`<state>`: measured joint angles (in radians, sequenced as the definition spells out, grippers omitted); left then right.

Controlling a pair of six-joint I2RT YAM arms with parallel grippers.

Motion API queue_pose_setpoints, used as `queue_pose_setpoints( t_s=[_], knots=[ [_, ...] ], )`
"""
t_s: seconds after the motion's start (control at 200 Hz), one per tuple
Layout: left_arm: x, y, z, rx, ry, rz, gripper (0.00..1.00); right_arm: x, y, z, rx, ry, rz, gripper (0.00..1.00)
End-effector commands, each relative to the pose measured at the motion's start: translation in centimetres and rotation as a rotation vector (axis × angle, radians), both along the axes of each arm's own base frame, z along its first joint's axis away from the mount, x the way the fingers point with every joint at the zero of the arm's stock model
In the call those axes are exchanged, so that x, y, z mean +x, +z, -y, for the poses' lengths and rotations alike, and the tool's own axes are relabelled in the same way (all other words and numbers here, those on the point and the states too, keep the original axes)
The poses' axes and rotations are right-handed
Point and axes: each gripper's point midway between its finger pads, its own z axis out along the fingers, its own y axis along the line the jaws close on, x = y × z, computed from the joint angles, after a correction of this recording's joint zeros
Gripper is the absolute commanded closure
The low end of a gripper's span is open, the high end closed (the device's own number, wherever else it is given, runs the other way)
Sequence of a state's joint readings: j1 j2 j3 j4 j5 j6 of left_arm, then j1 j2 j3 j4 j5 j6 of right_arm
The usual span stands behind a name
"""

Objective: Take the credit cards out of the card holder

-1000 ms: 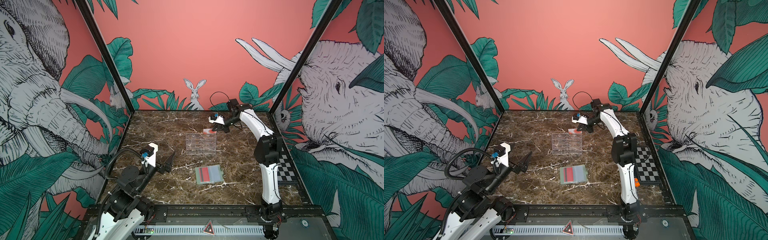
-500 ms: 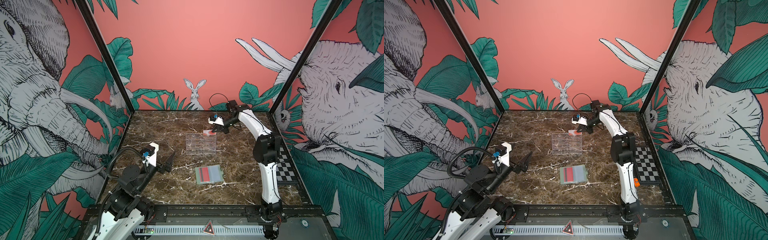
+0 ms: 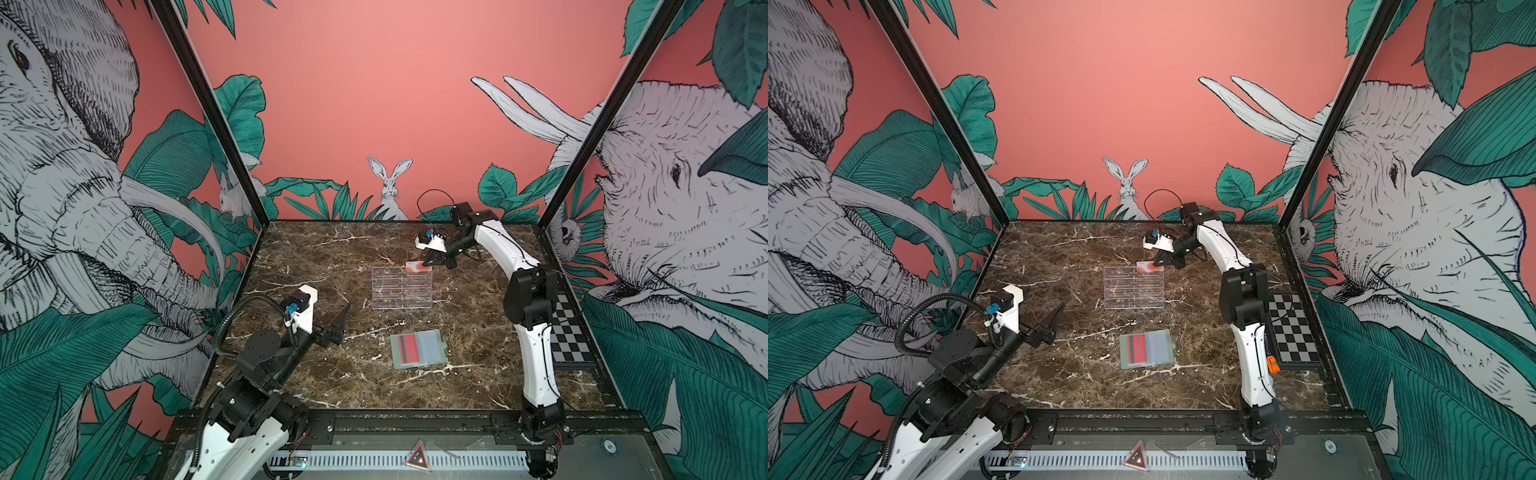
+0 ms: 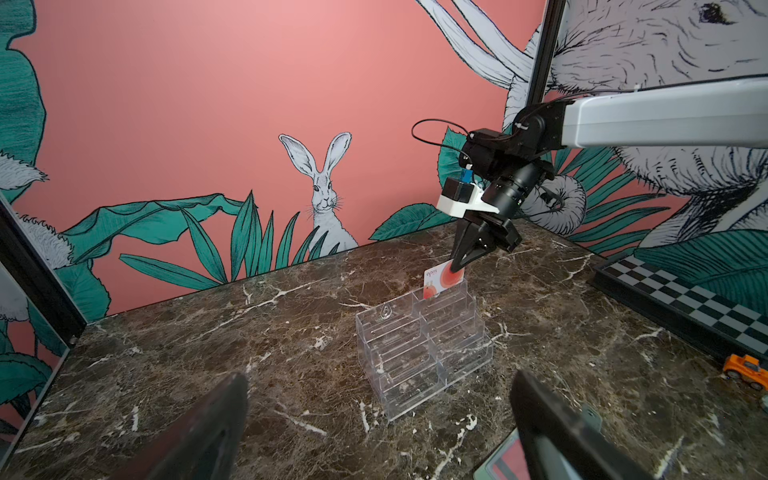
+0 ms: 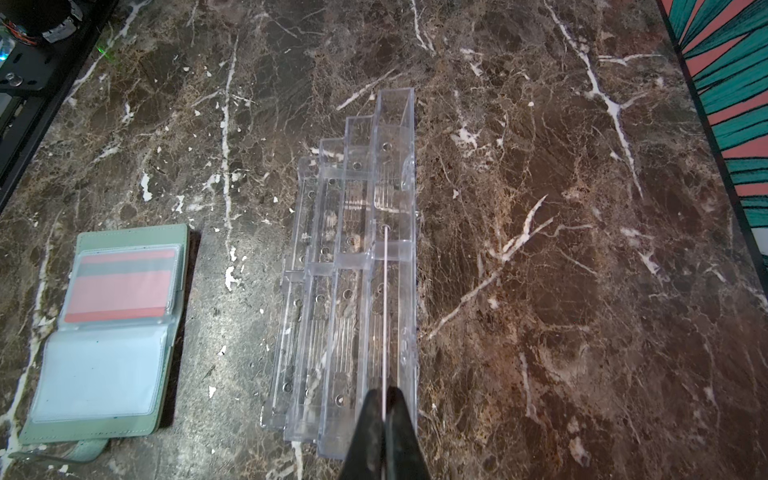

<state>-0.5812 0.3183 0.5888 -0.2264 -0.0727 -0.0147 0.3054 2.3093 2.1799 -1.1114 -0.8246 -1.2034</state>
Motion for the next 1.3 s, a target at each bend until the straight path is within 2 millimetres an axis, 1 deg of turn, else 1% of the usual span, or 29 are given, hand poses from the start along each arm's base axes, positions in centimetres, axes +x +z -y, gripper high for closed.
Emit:
queue_pose_setpoints(
  t_s=[0.0, 0.17, 0.46, 0.515, 0.595, 0.685, 0.795, 0.91, 1.035, 1.08, 1.125, 1.13, 1.135, 1.165, 1.18, 1.205, 1.215, 1.225, 1.275, 1.295],
  knots=[
    [0.2, -0.1, -0.2, 0.005, 0.014, 0.003, 0.01, 0.2, -0.2, -0.3, -0.001, -0.001, -0.009, 1.0],
    [0.2, -0.1, -0.1, 0.004, 0.013, 0.001, 0.01, 0.2, -0.6, -0.4, 0.0, 0.0, -0.016, 1.0],
    [0.3, -0.2, 0.1, 0.001, 0.003, -0.006, 0.01, -0.2, -1.4, -1.0, -0.024, 0.011, -0.03, 0.99],
    [0.3, -0.2, 0.2, 0.0, 0.0, -0.008, 0.01, -0.2, -1.5, -1.0, -0.024, 0.006, -0.034, 0.97],
    [0.3, -0.3, 0.3, 0.001, -0.004, -0.011, 0.01, -0.1, -1.3, -1.0, -0.027, 0.0, -0.033, 0.9],
    [0.3, -0.3, 0.3, 0.0, -0.002, -0.012, 0.01, 0.2, -1.2, -0.9, -0.035, -0.023, -0.035, 0.86],
    [0.3, -0.3, 0.3, -0.005, -0.004, -0.014, 0.01, 0.4, -0.9, -0.8, -0.042, -0.038, -0.025, 0.75],
    [0.4, -0.4, 0.5, -0.012, -0.011, -0.022, 0.01, 0.8, 0.4, -0.9, -0.028, -0.066, -0.006, 0.7],
    [0.6, -0.6, 0.9, -0.027, -0.022, -0.034, 0.01, 1.7, 2.4, -0.8, -0.014, -0.1, 0.065, 0.61],
    [0.6, -0.8, 1.1, -0.031, -0.031, -0.043, 0.01, 1.9, 3.4, -0.9, 0.0, -0.112, 0.093, 0.55],
    [0.7, -0.9, 1.3, -0.036, -0.039, -0.05, 0.01, 2.1, 4.3, -1.0, 0.021, -0.129, 0.112, 0.52],
    [0.7, -0.9, 1.3, -0.035, -0.04, -0.051, 0.01, 2.1, 4.6, -1.0, 0.026, -0.13, 0.118, 0.48],
    [0.7, -0.9, 1.3, -0.037, -0.041, -0.051, 0.01, 2.1, 4.7, -1.0, 0.029, -0.13, 0.119, 0.47],
    [0.8, -0.9, 1.5, -0.038, -0.044, -0.057, 0.01, 1.9, 5.3, -0.9, 0.04, -0.129, 0.131, 0.44],
    [0.8, -1.0, 1.6, -0.039, -0.049, -0.059, 0.01, 1.9, 5.6, -0.9, 0.048, -0.129, 0.137, 0.36],
    [0.8, -1.0, 1.8, -0.039, -0.058, -0.061, 0.01, 1.8, 6.1, -0.8, 0.058, -0.131, 0.153, 0.33],
    [0.8, -1.0, 1.9, -0.04, -0.062, -0.063, 0.01, 1.8, 6.4, -0.7, 0.063, -0.133, 0.159, 0.25],
    [0.8, -1.0, 2.0, -0.04, -0.069, -0.064, 0.01, 1.8, 6.6, -0.7, 0.068, -0.136, 0.164, 0.22],
    [0.8, -1.1, 2.3, -0.037, -0.086, -0.078, 0.01, 1.7, 7.7, -0.4, 0.092, -0.151, 0.192, 0.19],
    [0.7, -1.1, 2.5, -0.034, -0.094, -0.083, 0.01, 1.7, 8.2, -0.3, 0.103, -0.156, 0.206, 0.15]
  ],
)
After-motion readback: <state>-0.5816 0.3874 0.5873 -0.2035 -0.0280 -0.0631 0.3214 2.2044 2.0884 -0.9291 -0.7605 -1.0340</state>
